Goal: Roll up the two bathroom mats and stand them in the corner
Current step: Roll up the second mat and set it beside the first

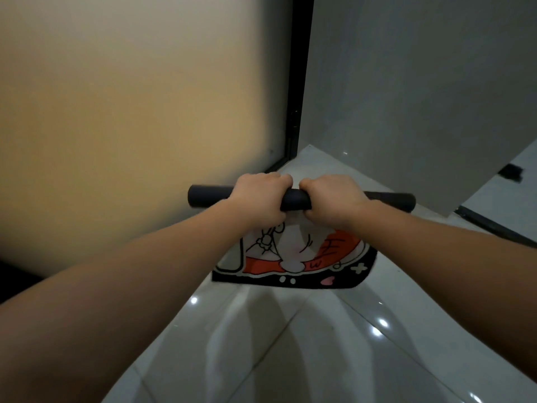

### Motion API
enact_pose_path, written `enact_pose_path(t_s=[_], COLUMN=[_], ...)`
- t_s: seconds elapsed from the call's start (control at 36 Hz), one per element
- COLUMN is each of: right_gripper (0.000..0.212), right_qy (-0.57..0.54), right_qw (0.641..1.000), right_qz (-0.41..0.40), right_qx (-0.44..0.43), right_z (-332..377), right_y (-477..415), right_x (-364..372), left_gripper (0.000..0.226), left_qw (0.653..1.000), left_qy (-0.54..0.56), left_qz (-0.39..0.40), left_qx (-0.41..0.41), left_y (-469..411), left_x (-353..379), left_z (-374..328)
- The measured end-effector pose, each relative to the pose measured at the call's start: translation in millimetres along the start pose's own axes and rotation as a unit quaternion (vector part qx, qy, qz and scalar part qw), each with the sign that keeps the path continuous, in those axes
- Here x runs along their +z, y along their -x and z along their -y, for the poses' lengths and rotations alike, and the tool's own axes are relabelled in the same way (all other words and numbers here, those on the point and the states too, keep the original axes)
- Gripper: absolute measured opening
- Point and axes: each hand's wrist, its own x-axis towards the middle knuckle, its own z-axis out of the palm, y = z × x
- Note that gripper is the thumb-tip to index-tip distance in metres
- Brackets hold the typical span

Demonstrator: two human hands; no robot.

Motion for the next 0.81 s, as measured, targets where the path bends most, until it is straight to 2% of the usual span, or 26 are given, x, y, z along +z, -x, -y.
enact_pose_path(t_s=[0.08,0.19,0.25,0.31,0.36,0.42,0.5,0.58,0.69,0.81], right_gripper=[0.020,0.023,0.023,0.025,0.022,0.023,0.033,0.039,0.024,0.010], right_qy=[0.037,0.038,0.042,0.042,0.040,0.021,-0.045,-0.109,-0.111,-0.032], right_qw=[0.997,0.991,0.985,0.981,0.988,0.997,0.996,0.983,0.984,0.997], right_qz=[-0.062,-0.117,-0.159,-0.180,-0.139,-0.061,0.073,0.147,0.138,0.068], right_qx=[-0.036,-0.042,-0.048,-0.051,-0.054,-0.053,-0.022,0.020,0.030,0.011], right_z=[0.8,-1.3,-1.6,-1.3,-0.9,-2.9,-6.1,-11.7,-15.4,-14.0], right_y=[3.5,4.3,5.0,5.8,4.7,1.6,-5.2,-9.2,-10.7,-4.9], right_x=[3.5,3.8,8.1,9.1,6.3,-0.3,-9.6,-14.3,-11.0,-6.5], left_gripper=[0.040,0.060,0.058,0.045,0.031,0.024,0.021,0.020,0.024,0.031], left_qw=[0.995,0.986,0.983,0.983,0.987,0.994,1.000,0.998,0.998,0.999], left_qy=[0.055,0.131,0.142,0.132,0.114,0.083,0.018,-0.003,-0.015,0.035], left_qz=[0.079,0.094,0.113,0.122,0.106,0.072,0.003,-0.053,-0.058,0.027], left_qx=[-0.012,-0.029,-0.036,-0.033,-0.027,-0.024,-0.017,-0.021,-0.021,-0.026], left_y=[-3.1,-4.5,-6.2,-8.4,-8.2,-4.8,1.4,3.6,0.5,-5.9], left_x=[-3.2,-6.7,-10.4,-11.9,-10.7,-5.5,5.4,10.8,7.8,0.1], left_z=[2.7,6.2,6.9,6.2,4.6,3.2,1.3,1.0,-2.1,-2.0])
